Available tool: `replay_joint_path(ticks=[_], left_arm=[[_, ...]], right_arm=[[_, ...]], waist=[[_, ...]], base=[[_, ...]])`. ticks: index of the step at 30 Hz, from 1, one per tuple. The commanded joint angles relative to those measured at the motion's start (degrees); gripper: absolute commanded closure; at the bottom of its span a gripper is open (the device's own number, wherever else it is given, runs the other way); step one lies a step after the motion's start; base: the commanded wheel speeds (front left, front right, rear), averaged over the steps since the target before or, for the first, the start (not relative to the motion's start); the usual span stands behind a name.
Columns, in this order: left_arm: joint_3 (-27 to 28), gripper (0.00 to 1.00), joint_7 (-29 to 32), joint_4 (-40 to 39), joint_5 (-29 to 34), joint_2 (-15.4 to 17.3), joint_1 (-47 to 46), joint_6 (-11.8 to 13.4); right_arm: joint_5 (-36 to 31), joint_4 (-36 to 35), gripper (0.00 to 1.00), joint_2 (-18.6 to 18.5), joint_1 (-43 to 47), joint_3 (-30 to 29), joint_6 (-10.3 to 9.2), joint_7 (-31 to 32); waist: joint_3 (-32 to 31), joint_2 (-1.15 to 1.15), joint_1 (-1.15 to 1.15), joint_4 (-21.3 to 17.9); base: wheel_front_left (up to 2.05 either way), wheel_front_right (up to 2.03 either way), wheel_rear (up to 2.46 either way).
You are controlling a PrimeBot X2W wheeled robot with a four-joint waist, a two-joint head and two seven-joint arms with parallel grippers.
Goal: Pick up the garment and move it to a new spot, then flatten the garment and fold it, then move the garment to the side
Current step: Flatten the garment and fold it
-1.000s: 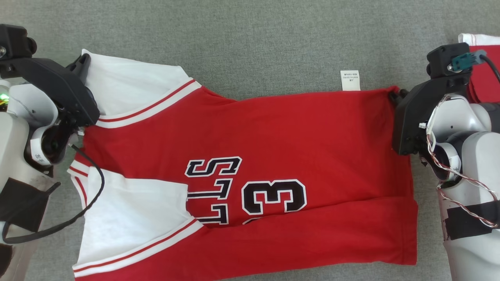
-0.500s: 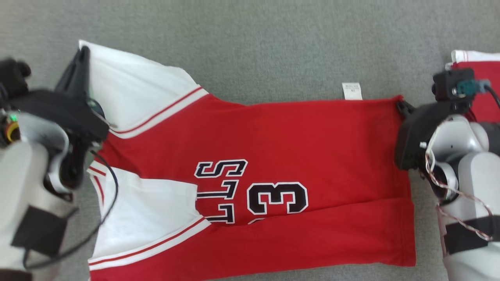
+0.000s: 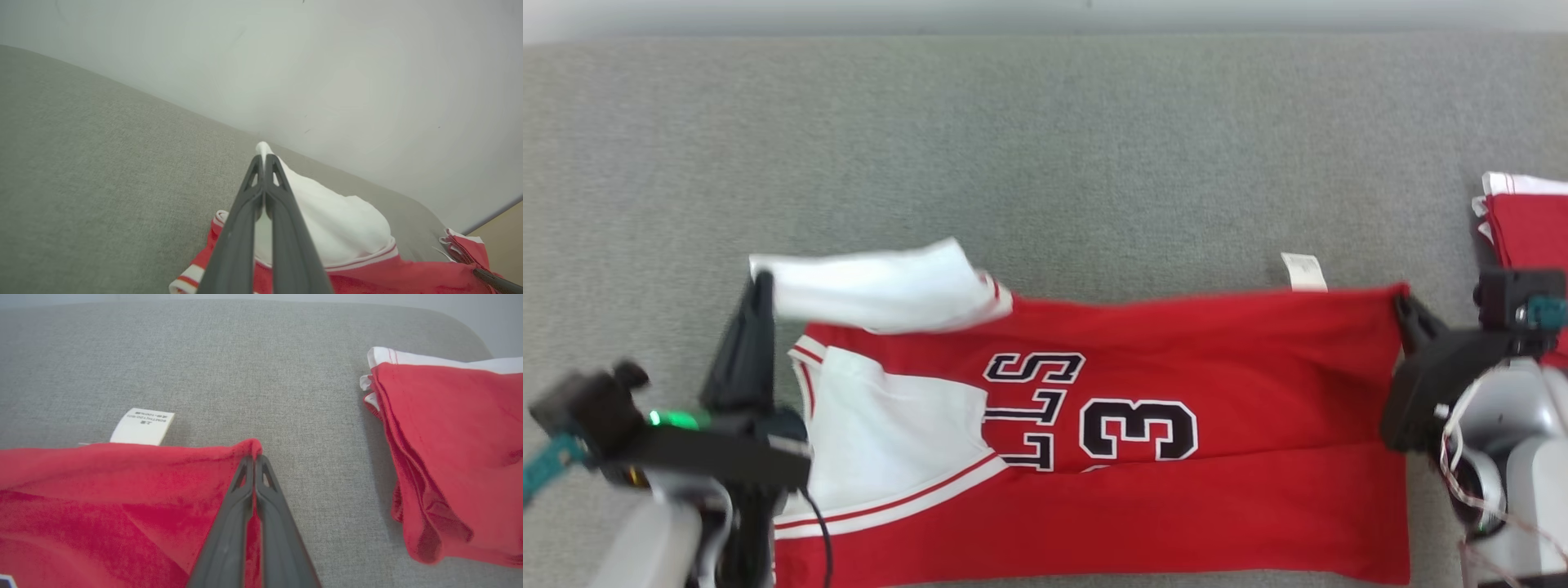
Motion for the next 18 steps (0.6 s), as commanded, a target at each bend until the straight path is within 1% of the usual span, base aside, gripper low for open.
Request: replay_joint_path(ticks=[1, 5, 11, 17, 18], left_arm=[[0.03, 1.00, -0.62, -1.10, 0.45, -0.04, 2.45, -0.11], [-0.74, 1.00, -1.04, -3.26, 0.57, -0.36, 7.82, 0.26], [-1.50, 1.00, -0.86, -3.79, -1.02, -1.24, 13.90, 1.04], [-0.84, 1.00, -1.19, -4.19, -3.20, -2.26, 18.21, 1.29], [-0.84, 1.00, -1.19, -4.19, -3.20, -2.26, 18.21, 1.29]], right_arm=[[0.10, -0.57, 1.00, -0.11, 1.79, 0.39, -0.15, 0.17], [0.90, -2.03, 1.00, -1.05, 5.35, 1.21, -0.15, 1.96], [2.04, -3.72, 1.00, -3.69, 9.56, 3.56, -0.15, 5.53], [1.75, -4.72, 1.00, -7.36, 11.31, 5.94, -0.15, 6.03], [1.75, -4.72, 1.00, -7.36, 11.31, 5.94, -0.15, 6.03]], waist=[[-1.47, 0.00, 0.01, 1.20], [-2.88, 0.00, 0.01, 1.73], [-4.75, 0.00, 0.01, 1.90], [-5.59, 0.00, 0.01, 2.08], [-5.59, 0.00, 0.01, 2.08]], base=[[0.00, 0.00, 0.00], [0.00, 0.00, 0.00], [0.00, 0.00, 0.00], [0.00, 0.00, 0.00], [0.00, 0.00, 0.00]])
